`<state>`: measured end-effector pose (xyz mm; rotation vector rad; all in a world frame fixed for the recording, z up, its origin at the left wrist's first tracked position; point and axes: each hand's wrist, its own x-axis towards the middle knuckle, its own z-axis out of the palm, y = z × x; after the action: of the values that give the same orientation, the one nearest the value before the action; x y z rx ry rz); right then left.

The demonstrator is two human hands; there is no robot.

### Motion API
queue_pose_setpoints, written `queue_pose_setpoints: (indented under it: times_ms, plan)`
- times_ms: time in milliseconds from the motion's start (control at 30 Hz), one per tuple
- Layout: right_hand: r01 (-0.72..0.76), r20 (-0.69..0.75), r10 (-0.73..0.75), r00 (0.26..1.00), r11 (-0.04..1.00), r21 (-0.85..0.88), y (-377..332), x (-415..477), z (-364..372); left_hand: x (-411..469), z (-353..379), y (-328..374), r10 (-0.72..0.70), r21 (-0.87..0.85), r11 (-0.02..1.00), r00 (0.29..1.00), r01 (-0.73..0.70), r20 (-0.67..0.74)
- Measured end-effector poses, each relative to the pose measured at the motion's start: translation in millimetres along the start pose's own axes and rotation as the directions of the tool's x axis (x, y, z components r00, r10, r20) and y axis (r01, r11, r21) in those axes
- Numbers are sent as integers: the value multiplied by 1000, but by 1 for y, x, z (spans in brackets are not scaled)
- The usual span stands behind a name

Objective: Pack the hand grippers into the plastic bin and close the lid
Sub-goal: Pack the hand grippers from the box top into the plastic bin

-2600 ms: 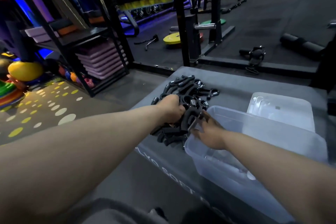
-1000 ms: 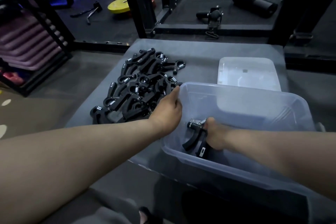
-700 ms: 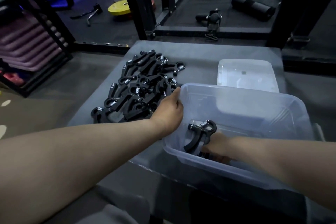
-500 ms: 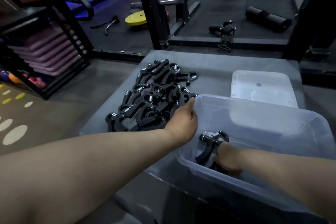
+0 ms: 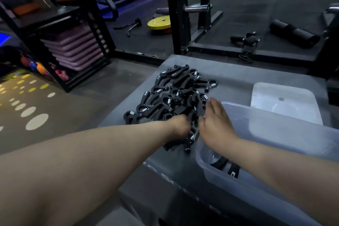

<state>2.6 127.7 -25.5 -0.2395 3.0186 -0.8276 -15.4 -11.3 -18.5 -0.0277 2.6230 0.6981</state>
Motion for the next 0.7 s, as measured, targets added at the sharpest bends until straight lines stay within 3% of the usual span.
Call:
queue_pose_setpoints:
  times_ms: [133,267,467,567,700]
  plan:
    - [-49,188,68,980,993,-104,-3,4,13,7,-25,-29,-125,165,980,991,115,53]
    - [-44,180,65,981,992,-121,-3,1,13,37,-47,-46,-140,278,952,990,125,34]
    - [-24,136,34,990,997,-80,-3,-2,13,98,-19,-55,-65,184,979,987,92,-148]
    - [-24,154,35,988,997,-73,-2,0,13,110,-2,-54,-60,368,926,995,84,-76]
    - [-11,140,22,990,997,-81,-1,0,17,118,1,-55,26,519,852,983,74,-182]
